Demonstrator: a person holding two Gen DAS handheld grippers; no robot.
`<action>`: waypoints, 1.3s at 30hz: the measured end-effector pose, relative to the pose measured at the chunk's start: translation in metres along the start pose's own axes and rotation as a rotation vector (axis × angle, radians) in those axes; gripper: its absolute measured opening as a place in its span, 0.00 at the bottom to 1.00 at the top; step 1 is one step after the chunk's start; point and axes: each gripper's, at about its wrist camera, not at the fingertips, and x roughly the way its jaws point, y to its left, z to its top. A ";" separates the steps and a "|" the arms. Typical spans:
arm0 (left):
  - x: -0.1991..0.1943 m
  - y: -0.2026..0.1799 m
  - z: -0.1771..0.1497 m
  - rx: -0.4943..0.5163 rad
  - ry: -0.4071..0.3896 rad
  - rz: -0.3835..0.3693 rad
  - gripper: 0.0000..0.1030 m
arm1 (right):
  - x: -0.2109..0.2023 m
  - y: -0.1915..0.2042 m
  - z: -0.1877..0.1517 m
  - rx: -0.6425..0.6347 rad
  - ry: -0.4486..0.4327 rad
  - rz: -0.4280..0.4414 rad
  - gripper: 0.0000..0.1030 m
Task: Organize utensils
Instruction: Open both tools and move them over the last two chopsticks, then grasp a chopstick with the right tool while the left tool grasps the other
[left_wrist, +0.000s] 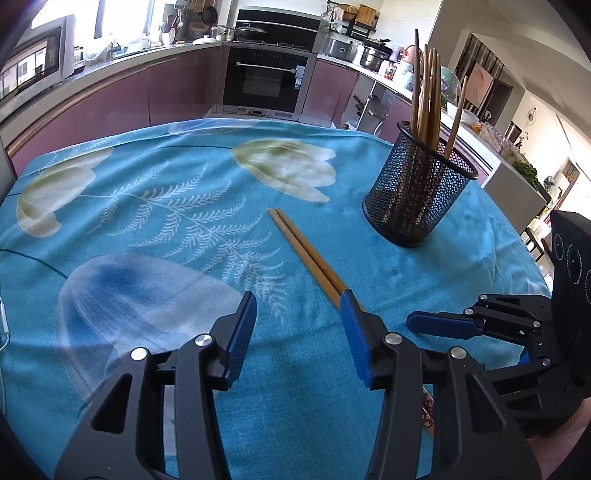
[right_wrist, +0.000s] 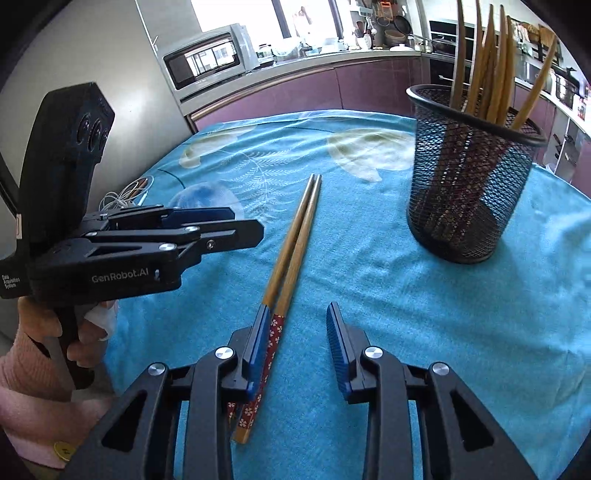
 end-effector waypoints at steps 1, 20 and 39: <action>0.001 -0.001 0.000 0.002 0.004 -0.002 0.45 | -0.001 -0.002 -0.001 0.004 -0.001 -0.010 0.28; 0.019 -0.026 -0.006 0.100 0.056 0.002 0.36 | 0.008 -0.024 0.018 0.008 0.031 0.007 0.26; 0.015 -0.021 -0.007 0.108 0.077 -0.002 0.27 | 0.036 -0.019 0.049 -0.052 0.040 -0.056 0.13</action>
